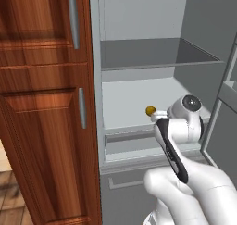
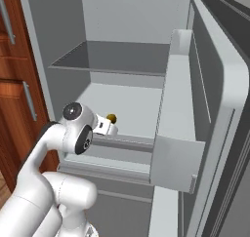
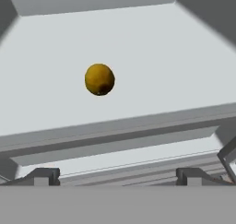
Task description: Retrieve a lemon from the fridge and place it on the cutting board with the fish.
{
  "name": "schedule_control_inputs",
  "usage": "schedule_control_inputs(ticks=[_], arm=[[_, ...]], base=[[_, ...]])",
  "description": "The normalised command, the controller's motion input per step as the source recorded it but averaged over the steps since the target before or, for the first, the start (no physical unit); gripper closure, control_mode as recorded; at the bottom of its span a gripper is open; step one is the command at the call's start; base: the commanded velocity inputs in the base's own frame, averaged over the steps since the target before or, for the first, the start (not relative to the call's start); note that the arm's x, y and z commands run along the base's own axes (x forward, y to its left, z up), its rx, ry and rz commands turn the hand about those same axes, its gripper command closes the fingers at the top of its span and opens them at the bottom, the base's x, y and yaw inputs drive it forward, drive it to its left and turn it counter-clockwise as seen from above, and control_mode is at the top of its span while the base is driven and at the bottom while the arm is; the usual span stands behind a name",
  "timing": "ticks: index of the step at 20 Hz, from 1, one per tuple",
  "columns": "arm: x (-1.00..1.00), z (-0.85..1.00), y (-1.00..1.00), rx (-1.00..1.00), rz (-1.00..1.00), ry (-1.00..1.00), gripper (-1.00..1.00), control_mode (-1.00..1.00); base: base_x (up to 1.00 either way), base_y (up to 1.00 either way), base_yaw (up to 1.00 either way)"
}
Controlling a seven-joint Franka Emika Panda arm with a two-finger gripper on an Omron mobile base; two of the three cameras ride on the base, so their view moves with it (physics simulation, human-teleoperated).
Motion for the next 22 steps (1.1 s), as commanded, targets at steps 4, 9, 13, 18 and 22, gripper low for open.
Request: schedule_control_inputs(ticks=[4,9,13,18,22], arm=[[0.27,0.13,0.0,0.0,0.04,0.07,-1.0,-1.0],[0.45,0.08,0.0,0.0,0.0,0.14,-1.0,-1.0],[0.36,0.0,0.0,0.0,0.0,0.17,-1.0,-1.0],[0.31,0.0,0.0,0.0,0.0,0.07,-1.0,-1.0],[0.28,-0.1,0.0,0.0,0.0,0.0,-1.0,-1.0]], base=[[0.0,0.0,0.0],[0.0,0.0,0.0],[0.0,0.0,0.0],[0.0,0.0,0.0],[0.0,0.0,0.0]])
